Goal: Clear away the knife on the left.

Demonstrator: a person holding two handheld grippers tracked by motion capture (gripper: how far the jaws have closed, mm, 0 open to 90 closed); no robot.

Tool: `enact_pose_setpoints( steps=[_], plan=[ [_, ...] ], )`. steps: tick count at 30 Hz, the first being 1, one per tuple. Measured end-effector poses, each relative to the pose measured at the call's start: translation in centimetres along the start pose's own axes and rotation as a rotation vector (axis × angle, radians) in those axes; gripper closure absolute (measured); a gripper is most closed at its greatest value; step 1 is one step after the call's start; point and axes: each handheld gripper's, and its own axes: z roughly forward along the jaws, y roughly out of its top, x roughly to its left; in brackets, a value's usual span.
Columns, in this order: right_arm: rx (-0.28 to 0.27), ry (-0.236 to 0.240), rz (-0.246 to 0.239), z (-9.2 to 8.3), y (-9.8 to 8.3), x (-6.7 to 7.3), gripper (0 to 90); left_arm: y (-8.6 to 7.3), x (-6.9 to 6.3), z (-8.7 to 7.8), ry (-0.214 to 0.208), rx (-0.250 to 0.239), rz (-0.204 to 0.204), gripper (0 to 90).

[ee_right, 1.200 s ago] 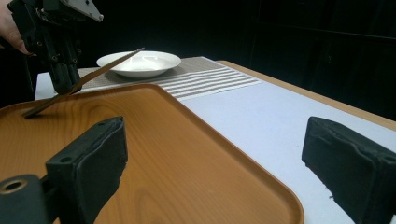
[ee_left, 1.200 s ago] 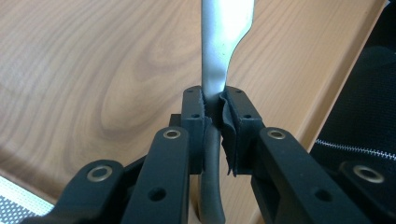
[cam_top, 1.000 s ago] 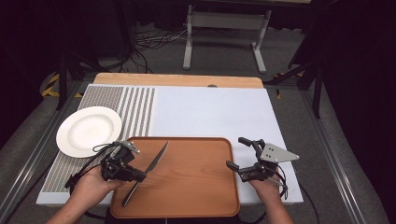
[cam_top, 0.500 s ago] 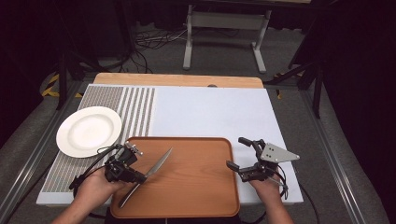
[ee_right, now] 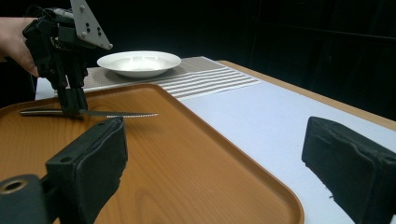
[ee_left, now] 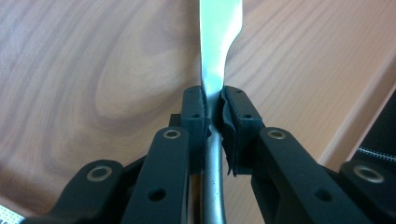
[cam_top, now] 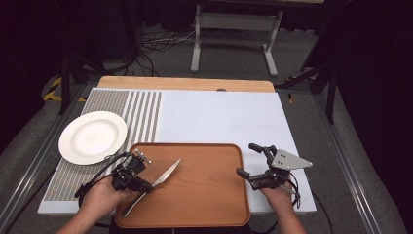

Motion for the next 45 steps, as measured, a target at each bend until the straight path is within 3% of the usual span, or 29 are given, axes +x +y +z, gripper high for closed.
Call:
enact_pose_setpoints(
  steps=[19, 20, 26, 31, 33, 36, 42, 45],
  plan=[
    [0.003, -0.009, -0.001, 0.0, 0.0, -0.1, 7.6, 0.1, 0.1, 0.2, 0.025, 0.018, -0.001, 78.9],
    [0.002, -0.009, 0.0, -0.1, 0.0, -0.1, 7.6, 0.1, 0.0, 0.1, 0.021, 0.018, 0.006, 76.6],
    [0.0, -0.007, 0.001, -0.1, 0.0, -0.1, 7.6, 0.5, -0.2, -0.2, 0.024, 0.0, 0.012, 41.8],
    [-0.002, -0.008, 0.002, -0.1, 0.0, -0.1, 7.6, 0.6, -0.4, -0.5, 0.037, -0.02, 0.056, 25.1],
    [-0.001, -0.007, 0.001, -0.1, 0.0, -0.1, 7.6, 0.6, -0.4, -0.5, 0.038, -0.019, 0.055, 18.3],
    [-0.001, -0.007, 0.0, -0.1, 0.0, -0.1, 7.6, 0.6, -0.5, -0.6, 0.036, -0.032, 0.067, 18.4],
    [0.0, -0.005, 0.0, 0.0, 0.0, 0.0, 7.6, 0.7, -1.2, -1.2, 0.002, -0.125, 0.122, 21.7],
    [0.002, -0.005, -0.001, 0.0, 0.0, 0.0, 7.6, 0.8, -1.3, -1.1, -0.018, -0.133, 0.151, 29.1]
  ],
)
